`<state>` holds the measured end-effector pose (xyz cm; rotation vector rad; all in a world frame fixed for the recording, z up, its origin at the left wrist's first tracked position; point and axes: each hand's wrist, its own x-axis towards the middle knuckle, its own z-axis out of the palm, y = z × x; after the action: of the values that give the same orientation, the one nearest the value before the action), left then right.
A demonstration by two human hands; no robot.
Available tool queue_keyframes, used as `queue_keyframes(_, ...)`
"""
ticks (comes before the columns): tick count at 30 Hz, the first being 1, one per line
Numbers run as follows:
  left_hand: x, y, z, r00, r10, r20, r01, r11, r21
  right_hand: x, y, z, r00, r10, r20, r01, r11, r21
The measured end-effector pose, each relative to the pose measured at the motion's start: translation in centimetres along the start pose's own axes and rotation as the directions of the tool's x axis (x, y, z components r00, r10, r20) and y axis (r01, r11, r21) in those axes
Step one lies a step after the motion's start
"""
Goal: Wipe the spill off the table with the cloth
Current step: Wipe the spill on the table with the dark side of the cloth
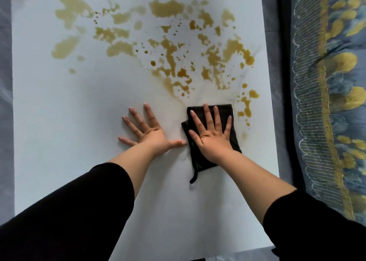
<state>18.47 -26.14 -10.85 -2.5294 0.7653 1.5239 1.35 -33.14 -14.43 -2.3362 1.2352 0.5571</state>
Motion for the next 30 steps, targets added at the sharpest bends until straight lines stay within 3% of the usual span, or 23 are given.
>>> queue_keyframes(6,0.5,-0.2,0.3,1.000,-0.025,-0.008,0.025,1.000,0.011,8.6,-3.9,-3.6,0.996,-0.057,-0.073,0.055,0.998,-0.029)
queue_keyframes(16,0.0,-0.1,-0.2,0.999,-0.010,0.043,0.010,1.000,-0.008,1.9,-2.0,-0.5,0.996,-0.081,0.035,0.082,0.996,-0.031)
queue_keyframes(30,0.4,-0.1,-0.4,0.998,-0.008,0.059,0.009,1.000,-0.017,13.5,-9.6,-6.1,0.987,-0.152,-0.046,0.151,0.988,-0.036)
